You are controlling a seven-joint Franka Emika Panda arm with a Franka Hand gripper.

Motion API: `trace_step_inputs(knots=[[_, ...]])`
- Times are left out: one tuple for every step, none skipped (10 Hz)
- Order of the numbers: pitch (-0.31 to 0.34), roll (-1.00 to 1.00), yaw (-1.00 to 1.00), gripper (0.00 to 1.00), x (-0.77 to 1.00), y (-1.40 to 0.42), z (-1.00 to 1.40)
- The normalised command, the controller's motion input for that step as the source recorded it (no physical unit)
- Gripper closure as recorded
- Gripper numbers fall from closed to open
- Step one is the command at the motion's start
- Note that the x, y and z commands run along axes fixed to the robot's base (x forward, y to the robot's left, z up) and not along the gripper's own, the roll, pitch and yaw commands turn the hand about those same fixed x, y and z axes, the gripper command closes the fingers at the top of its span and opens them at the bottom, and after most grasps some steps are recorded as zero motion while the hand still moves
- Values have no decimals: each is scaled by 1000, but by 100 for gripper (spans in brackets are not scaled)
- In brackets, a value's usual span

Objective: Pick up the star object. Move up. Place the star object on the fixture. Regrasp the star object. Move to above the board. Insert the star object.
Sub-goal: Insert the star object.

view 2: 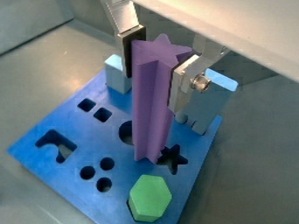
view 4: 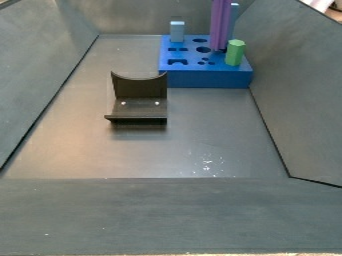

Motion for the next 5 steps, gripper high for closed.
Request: trace_step_inputs(knots=[[-346, -70, -254, 100, -529, -166, 89], [-177, -4, -423, 100, -523, -120, 17], [-106, -27, -509, 100, -511, -106, 0], [-46, 0, -431, 100, -457, -49, -26], [0, -29, -303, 100, -203, 0, -189]])
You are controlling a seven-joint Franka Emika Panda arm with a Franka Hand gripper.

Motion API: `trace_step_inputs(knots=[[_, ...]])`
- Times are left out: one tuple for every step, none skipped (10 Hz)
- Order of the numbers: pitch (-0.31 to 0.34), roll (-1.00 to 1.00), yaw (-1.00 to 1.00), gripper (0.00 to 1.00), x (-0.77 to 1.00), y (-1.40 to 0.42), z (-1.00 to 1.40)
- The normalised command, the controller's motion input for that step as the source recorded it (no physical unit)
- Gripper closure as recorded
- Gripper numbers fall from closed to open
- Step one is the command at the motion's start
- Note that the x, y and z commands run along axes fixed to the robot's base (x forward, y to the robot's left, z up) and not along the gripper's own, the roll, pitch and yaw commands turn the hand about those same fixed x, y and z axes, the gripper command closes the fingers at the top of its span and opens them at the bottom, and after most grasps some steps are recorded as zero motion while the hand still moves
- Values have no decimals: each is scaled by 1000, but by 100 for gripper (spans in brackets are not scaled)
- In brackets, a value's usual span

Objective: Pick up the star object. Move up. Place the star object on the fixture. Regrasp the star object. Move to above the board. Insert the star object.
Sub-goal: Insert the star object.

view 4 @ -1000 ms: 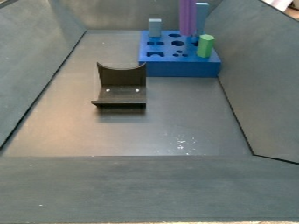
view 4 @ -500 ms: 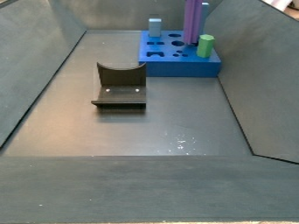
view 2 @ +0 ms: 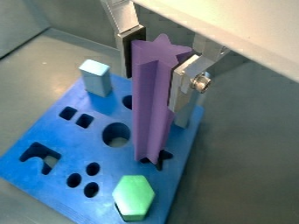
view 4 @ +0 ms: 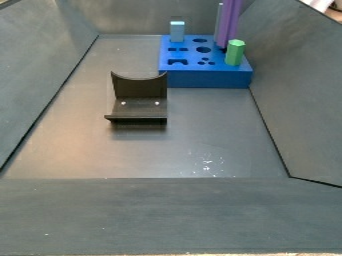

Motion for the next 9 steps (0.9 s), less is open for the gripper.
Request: trace_step_inputs(knots=[[-9, -100, -226, 100, -71, 0, -171], [0, -144, -174, 100, 0, 20, -200], [0, -206, -217, 100, 11, 23, -274], [-3, -253, -266, 100, 0, 17, -266], [0, -244, -220, 100, 0, 23, -206], [0, -263, -183, 100, 0, 46, -146], [-10, -284, -123, 100, -100, 71, -111], [-21, -333, -129, 100, -43, 83, -100], [-39, -366, -214, 100, -100, 103, -109]])
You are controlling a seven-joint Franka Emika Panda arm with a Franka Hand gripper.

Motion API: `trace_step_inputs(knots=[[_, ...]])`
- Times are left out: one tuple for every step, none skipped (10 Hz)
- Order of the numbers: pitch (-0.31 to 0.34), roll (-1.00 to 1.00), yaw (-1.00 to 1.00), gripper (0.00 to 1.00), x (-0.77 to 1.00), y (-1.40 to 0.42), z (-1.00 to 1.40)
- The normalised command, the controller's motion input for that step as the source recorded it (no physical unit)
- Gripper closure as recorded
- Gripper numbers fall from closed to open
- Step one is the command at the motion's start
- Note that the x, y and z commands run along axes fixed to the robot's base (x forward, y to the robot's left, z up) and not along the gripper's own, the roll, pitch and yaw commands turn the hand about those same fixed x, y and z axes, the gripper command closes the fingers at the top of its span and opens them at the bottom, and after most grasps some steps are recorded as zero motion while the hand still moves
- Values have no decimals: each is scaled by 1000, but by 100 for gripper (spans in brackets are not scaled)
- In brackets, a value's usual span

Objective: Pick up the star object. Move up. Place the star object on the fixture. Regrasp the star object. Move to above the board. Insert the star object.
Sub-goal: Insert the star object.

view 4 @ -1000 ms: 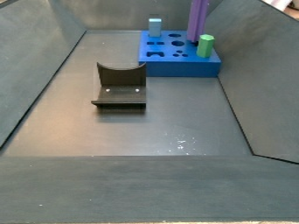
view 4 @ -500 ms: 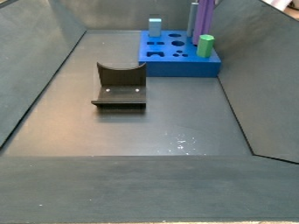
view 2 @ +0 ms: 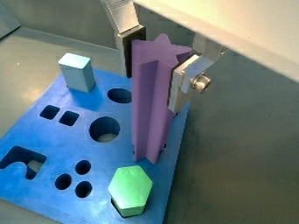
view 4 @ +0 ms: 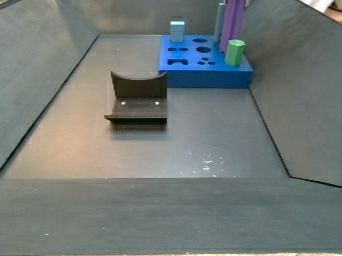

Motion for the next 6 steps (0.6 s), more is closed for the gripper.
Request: trace_step_inputs(knots=[[-54, -407, -197, 100, -134, 111, -9], [-84, -396, -34, 100, -160, 31, 0], [-100, -324, 0, 100, -191, 0, 0], [-90, -283, 0, 100, -111, 0, 0], [-61, -229, 0, 100, 0, 0, -83], [-41, -147, 0, 100, 0, 0, -183]])
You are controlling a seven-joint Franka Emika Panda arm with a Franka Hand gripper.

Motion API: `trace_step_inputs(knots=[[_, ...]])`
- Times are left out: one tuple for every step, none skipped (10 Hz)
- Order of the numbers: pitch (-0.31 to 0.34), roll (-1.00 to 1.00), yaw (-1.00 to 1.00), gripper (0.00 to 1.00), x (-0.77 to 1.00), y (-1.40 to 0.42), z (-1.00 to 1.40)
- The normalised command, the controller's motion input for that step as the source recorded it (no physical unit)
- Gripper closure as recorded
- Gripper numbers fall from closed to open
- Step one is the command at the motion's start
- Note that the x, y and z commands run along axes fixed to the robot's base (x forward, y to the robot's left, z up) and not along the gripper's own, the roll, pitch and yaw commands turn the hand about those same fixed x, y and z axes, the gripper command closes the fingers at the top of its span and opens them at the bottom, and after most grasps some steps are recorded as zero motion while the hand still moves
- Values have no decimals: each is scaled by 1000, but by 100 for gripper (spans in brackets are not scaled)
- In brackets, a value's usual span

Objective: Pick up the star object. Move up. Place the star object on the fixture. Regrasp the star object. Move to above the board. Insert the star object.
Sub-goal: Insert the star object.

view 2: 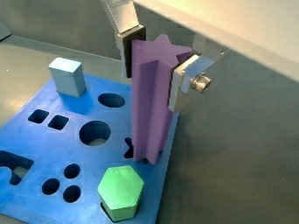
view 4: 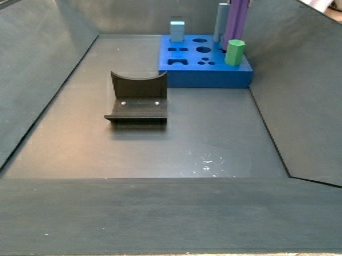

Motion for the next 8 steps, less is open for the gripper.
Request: trace_step_inputs(knots=[[-26, -129, -11, 100, 71, -3, -160], [-11, -130, 0, 100, 151, 0, -166], [0, -151, -123, 100, 269, 0, -177], [0, -166, -277, 100, 291, 0, -149], [0, -134, -249, 100, 223, 0, -194], [0, -89, -186, 100, 191, 0, -251], [0, -44, -109, 100, 151, 20, -326], [0, 0, 0, 100, 0, 6, -409]])
